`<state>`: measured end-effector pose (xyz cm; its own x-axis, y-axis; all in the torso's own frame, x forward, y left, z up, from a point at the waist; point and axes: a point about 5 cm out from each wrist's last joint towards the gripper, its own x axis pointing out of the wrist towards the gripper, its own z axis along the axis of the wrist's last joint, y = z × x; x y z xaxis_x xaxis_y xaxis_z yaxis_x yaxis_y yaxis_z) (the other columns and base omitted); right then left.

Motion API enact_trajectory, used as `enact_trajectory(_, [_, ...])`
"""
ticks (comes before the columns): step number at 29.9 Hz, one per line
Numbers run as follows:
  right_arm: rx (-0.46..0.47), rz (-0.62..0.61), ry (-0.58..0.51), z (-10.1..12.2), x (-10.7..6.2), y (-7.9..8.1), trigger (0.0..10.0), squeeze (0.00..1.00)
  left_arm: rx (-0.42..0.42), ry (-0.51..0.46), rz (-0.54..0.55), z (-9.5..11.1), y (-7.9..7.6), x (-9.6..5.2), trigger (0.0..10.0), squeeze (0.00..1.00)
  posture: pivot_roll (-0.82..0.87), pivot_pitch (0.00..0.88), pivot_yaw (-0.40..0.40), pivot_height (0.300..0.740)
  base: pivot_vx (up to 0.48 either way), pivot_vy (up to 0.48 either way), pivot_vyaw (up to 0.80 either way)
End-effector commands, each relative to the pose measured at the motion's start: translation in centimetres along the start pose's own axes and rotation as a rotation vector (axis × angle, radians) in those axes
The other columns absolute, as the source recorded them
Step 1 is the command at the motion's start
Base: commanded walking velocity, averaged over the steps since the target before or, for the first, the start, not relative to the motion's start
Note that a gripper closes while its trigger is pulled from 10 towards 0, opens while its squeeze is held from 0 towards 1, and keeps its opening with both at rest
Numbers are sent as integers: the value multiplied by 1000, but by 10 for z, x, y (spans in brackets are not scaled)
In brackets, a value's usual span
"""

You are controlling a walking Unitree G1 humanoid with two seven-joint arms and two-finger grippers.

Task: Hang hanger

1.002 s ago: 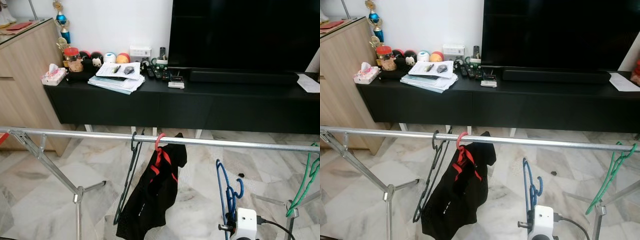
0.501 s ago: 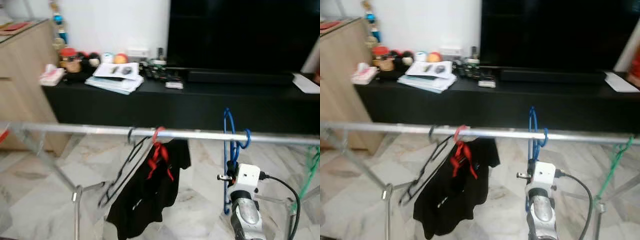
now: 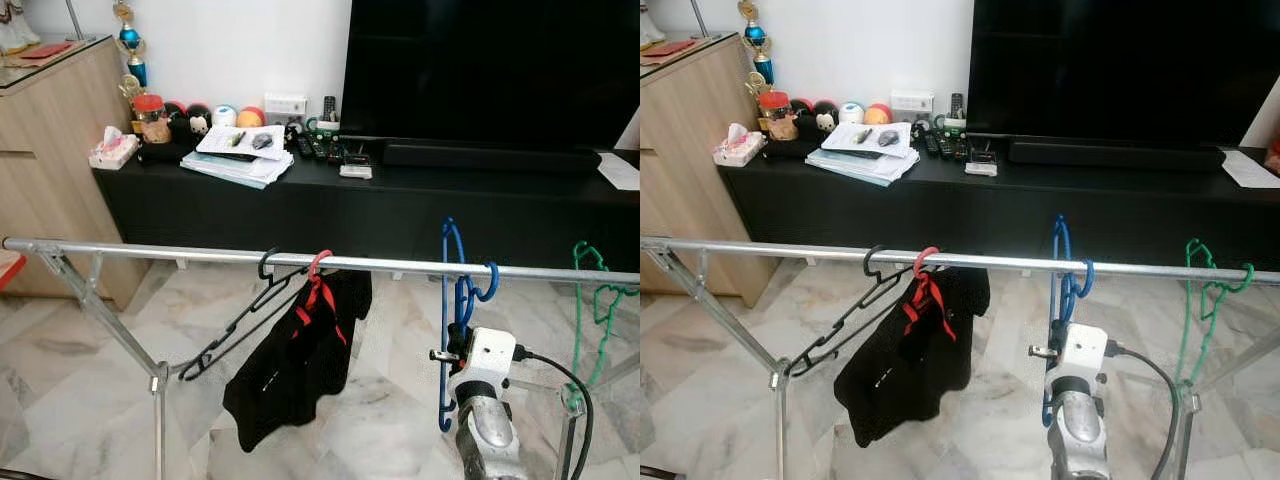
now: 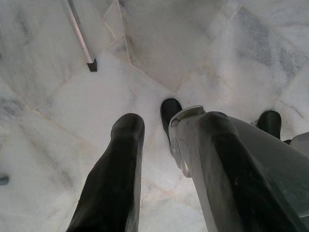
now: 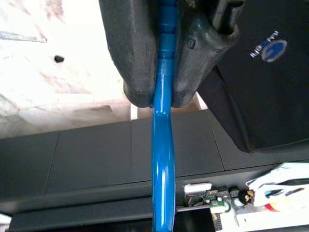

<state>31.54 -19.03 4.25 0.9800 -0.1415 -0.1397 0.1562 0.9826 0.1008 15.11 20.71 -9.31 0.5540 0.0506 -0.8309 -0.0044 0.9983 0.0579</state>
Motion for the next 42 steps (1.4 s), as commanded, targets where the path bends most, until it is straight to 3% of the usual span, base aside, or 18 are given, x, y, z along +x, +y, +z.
enact_trajectory(1, [33, -8, -3, 8, 7, -2, 10000, 0, 16, 58, -17, -14, -4, -2, 10000, 0, 4, 20, -42, 740, 0, 0, 0])
enact_trajectory(8, [43, 43, 57, 17, 18, 4, 10000, 0, 12, 58, -18, -14, -5, -2, 10000, 0, 11, 28, -37, 740, 0, 0, 0])
enact_trajectory(16, [-27, 129, 176, 22, 29, 14, 10000, 0, 5, 63, -18, -16, -5, -3, 10000, 0, 18, 31, -38, 740, 0, 0, 0])
enact_trajectory(24, [-39, 106, 278, 15, 28, 11, 10000, 0, 3, 67, -22, -16, -5, -3, 10000, 0, 17, 32, -35, 740, 0, 0, 0])
enact_trajectory(42, [16, 20, 370, 4, 24, -1, 10000, 0, 4, 72, -35, -16, -8, -2, 10000, 0, 14, 38, -39, 740, 0, 0, 0])
